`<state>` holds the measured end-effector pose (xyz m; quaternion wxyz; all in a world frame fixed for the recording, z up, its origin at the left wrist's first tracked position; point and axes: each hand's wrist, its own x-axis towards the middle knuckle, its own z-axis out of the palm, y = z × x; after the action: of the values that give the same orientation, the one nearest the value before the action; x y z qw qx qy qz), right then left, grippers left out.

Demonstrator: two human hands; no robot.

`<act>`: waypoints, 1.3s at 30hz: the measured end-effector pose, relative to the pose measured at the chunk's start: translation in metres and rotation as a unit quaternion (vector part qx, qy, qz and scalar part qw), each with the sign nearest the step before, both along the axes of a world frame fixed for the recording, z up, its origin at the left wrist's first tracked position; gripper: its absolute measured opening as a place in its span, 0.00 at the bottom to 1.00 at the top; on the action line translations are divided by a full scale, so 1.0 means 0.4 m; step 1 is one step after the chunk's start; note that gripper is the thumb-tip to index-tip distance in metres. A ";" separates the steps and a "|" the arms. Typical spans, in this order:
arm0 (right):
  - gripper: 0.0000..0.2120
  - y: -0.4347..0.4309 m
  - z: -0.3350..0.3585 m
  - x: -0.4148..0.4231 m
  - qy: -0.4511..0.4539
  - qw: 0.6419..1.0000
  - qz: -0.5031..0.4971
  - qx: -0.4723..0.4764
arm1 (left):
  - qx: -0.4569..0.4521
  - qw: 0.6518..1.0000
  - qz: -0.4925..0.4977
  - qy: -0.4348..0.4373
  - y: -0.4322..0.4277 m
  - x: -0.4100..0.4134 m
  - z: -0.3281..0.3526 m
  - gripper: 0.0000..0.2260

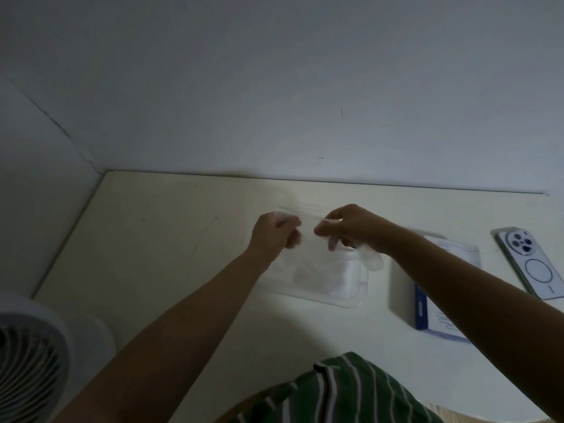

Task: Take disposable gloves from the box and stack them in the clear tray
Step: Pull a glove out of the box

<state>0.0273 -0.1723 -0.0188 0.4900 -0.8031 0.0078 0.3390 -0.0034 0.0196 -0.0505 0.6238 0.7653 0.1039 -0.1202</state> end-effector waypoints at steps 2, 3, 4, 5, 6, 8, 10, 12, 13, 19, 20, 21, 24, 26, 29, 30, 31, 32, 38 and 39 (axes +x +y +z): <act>0.08 -0.007 0.010 0.003 0.031 0.997 0.064 -0.032 | 0.043 0.998 0.056 -0.007 0.010 0.008 -0.003 0.06; 0.09 -0.013 0.014 0.005 0.035 0.995 0.074 -0.051 | 0.086 0.994 0.063 -0.013 0.015 0.014 -0.007 0.07; 0.09 -0.019 0.017 0.009 0.032 0.995 0.067 -0.067 | 0.129 0.989 0.062 -0.023 0.020 0.018 -0.010 0.09; 0.10 -0.027 0.019 0.014 0.024 0.995 0.050 -0.079 | 0.170 0.983 0.056 -0.032 0.024 0.020 -0.013 0.11; 0.10 -0.033 0.022 0.020 0.015 0.996 0.025 -0.090 | 0.211 0.976 0.047 -0.037 0.027 0.022 -0.017 0.12; 0.11 -0.042 0.031 0.024 -0.036 0.991 -0.026 -0.128 | 0.292 0.955 0.027 -0.041 0.026 0.022 -0.025 0.14; 0.16 -0.044 0.031 0.025 -0.185 0.957 -0.056 -0.216 | 0.352 0.935 0.004 -0.044 0.019 0.021 -0.030 0.12; 0.17 -0.026 0.042 0.008 -0.406 0.885 -0.065 -0.219 | 0.383 0.923 -0.013 -0.042 0.011 0.020 -0.034 0.10; 0.15 -0.009 0.050 -0.004 -0.491 0.850 -0.058 -0.181 | 0.395 0.918 -0.021 -0.039 0.008 0.019 -0.036 0.10; 0.11 0.101 -0.035 -0.058 -0.379 0.890 0.175 -0.185 | 0.383 0.923 -0.022 0.039 0.006 0.014 -0.046 0.10; 0.14 0.108 -0.062 -0.059 -0.332 0.897 0.187 -0.223 | 0.378 0.923 -0.028 0.069 0.007 0.017 -0.046 0.09; 0.18 0.112 -0.088 -0.059 -0.296 0.899 0.197 -0.256 | 0.376 0.920 -0.042 0.101 0.010 0.019 -0.044 0.07; 0.26 0.120 -0.141 -0.054 -0.260 0.882 0.239 -0.311 | 0.388 0.906 -0.082 0.145 0.016 0.013 -0.036 0.09; 0.30 0.123 -0.167 -0.053 -0.254 0.874 0.265 -0.318 | 0.462 0.878 -0.106 0.071 0.017 0.002 -0.034 0.14; 0.34 0.122 -0.186 -0.054 -0.248 0.867 0.283 -0.325 | 0.568 0.792 -0.143 -0.170 -0.002 -0.010 -0.025 0.16; 0.36 0.121 -0.191 -0.053 -0.251 0.864 0.288 -0.327 | 0.560 0.780 -0.164 -0.224 -0.012 -0.009 -0.020 0.16; 0.37 0.121 -0.193 -0.053 -0.254 0.862 0.291 -0.328 | 0.545 0.778 -0.195 -0.244 -0.020 -0.007 -0.020 0.14; 0.38 0.122 -0.195 -0.053 -0.253 0.861 0.294 -0.329 | 0.534 0.781 -0.228 -0.232 -0.027 -0.003 -0.024 0.13; 0.44 0.113 -0.204 -0.058 -0.201 0.852 0.306 -0.375 | 0.510 0.786 -0.344 0.059 0.014 0.015 -0.095 0.36; 0.45 0.111 -0.207 -0.061 -0.188 0.854 0.304 -0.378 | 0.516 0.776 -0.355 0.066 0.023 0.016 -0.104 0.39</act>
<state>0.0029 -0.1279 -0.1016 0.0128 -0.9371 -0.2017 0.2847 0.0031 0.0289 -0.0921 0.0398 0.9451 -0.0880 -0.3121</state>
